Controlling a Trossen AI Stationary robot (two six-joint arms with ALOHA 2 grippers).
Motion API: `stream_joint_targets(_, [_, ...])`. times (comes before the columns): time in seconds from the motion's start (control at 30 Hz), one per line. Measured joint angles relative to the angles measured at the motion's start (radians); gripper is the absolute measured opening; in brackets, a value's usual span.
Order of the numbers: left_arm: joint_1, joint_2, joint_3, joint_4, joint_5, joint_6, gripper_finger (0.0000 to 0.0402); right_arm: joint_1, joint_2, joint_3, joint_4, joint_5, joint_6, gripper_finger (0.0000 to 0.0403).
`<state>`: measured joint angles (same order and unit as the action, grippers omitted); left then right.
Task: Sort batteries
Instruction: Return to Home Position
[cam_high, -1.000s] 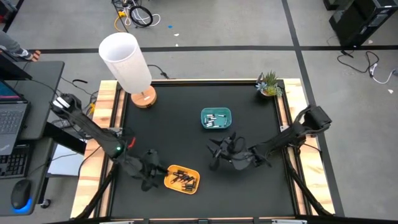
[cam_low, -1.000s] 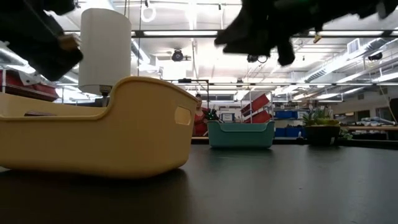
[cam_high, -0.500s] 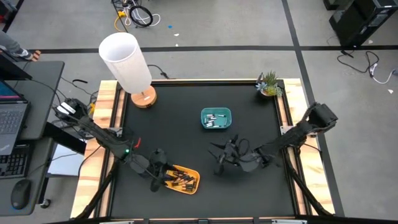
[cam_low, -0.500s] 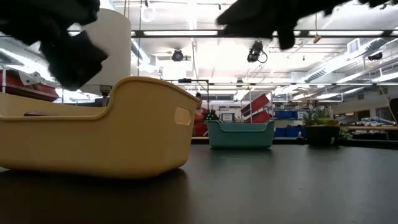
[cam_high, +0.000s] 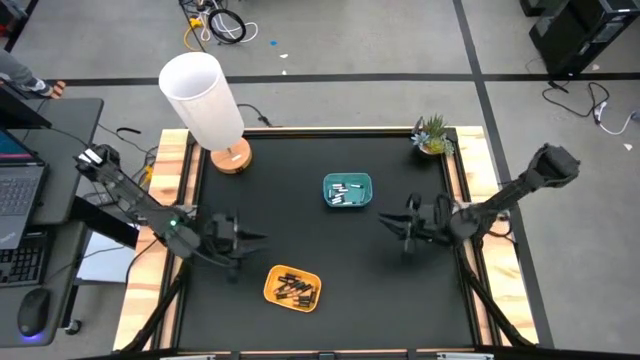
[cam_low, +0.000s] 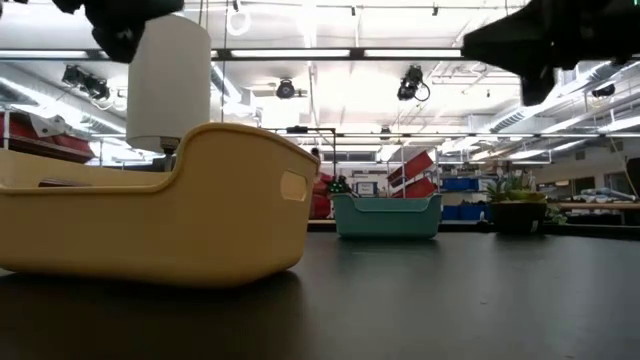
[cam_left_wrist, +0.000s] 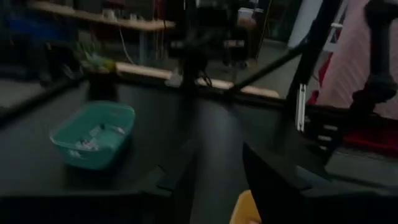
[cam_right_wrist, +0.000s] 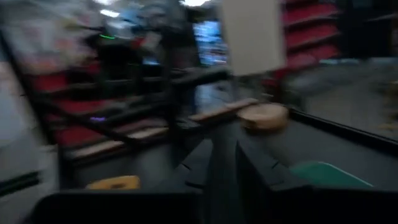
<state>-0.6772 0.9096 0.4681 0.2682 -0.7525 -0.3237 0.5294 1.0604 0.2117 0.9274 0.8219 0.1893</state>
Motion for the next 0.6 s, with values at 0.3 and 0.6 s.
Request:
stream_joint_targets(0.3, [0.151, -0.164, -0.105, 0.143, 0.021, 0.222, 0.0076, -0.32, -0.183, -0.136, 0.142, -0.581, -0.171, 0.0003])
stream_joint_targets(0.6, [0.379, -0.32, -0.222, 0.178, 0.203, 0.243, 0.0013, -0.693, -0.247, -0.145, 0.103, -0.974, -0.137, 0.0])
